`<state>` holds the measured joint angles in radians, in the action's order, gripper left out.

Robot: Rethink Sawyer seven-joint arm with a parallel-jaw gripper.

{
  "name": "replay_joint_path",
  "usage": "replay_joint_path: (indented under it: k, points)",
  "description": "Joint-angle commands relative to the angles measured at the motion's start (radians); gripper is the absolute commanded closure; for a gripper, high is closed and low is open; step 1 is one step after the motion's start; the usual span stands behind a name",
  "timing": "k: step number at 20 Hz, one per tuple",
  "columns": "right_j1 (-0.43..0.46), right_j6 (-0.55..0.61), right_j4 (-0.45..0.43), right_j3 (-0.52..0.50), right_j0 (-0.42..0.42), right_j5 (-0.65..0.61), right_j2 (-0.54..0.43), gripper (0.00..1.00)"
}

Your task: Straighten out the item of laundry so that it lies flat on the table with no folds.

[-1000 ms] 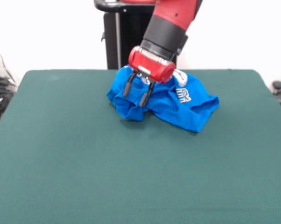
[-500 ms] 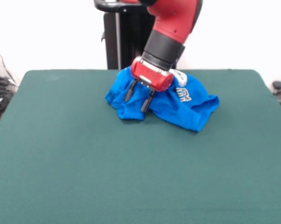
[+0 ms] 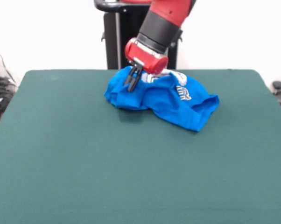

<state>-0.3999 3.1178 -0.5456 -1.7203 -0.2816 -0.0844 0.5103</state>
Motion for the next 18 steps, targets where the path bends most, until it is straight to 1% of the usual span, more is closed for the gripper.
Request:
replay_joint_path:
  k: [1,3,9,11,14,18]
  points:
    - [-0.050,-0.113,-0.033,-0.059,0.050,-0.089,-0.154,1.00]
    - [-0.070,-0.129,-0.050,-0.067,0.079,-0.084,-0.177,1.00]
    - [-0.067,-0.107,-0.065,-0.070,0.087,-0.060,-0.188,1.00]
    - [-0.088,-0.121,-0.075,-0.076,0.103,-0.079,-0.197,1.00]
    - [-0.150,-0.190,-0.108,-0.090,0.161,-0.125,-0.230,1.00]
    - [-0.225,-0.294,-0.172,-0.096,0.269,-0.160,-0.284,1.00]
